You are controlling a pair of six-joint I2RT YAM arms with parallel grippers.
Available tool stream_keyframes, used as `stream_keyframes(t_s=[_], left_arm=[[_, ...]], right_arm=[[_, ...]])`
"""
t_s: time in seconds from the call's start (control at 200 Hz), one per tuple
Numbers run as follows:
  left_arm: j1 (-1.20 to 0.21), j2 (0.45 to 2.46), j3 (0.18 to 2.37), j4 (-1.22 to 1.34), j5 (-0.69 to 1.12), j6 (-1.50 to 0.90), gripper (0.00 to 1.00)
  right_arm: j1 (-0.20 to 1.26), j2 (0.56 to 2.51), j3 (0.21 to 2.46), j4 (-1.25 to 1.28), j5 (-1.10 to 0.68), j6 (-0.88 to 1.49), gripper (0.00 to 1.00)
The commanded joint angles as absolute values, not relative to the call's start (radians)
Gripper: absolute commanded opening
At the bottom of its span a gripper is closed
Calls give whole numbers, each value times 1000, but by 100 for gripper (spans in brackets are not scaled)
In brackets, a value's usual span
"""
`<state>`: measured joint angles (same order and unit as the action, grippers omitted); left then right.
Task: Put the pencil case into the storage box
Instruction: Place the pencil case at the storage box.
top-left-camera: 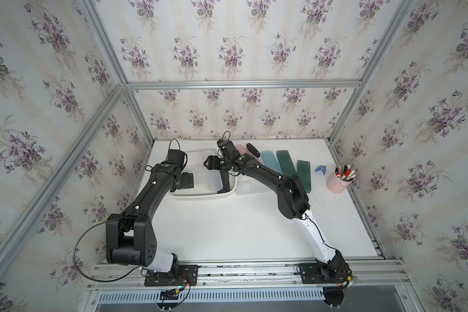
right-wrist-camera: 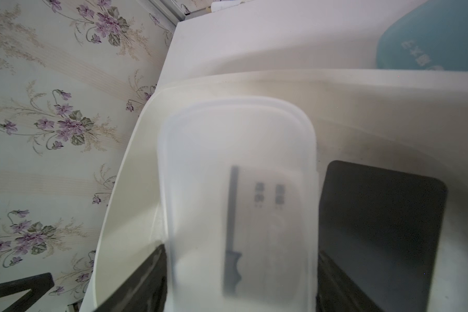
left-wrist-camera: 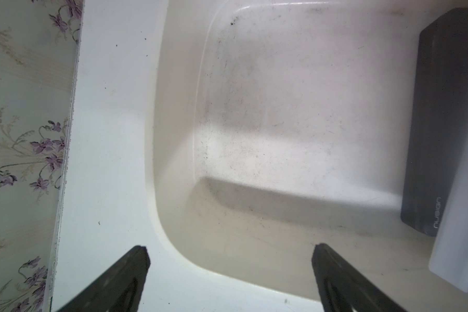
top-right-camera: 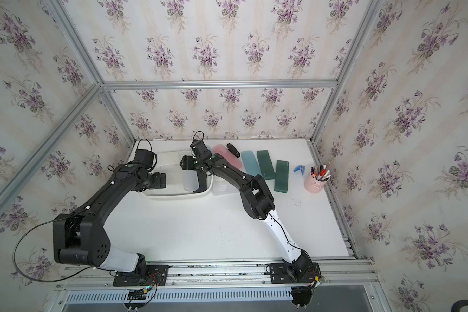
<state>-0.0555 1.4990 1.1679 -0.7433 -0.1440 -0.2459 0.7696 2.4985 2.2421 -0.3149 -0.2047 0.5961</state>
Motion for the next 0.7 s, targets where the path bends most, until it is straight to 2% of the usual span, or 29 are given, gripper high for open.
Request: stream_keyframes(t_s=[0.0,0.39,0.535,0.694], left_arm=[[-51,1499,1164,-735,-127,-239,99],[-51,1505,1163,-732,-121,-236,99],[-51,1514,1166,-730,-117,-232,99],[-50,1516,1167,-730,-115,-233,99]], right_arm=[[775,2513,2253,-225,-189,660,62],[784,2606,2257,-223,-147,704,66],[784,2603,2256,-236,-116,698,71],[784,2588,2254,-238,-87,695,83]])
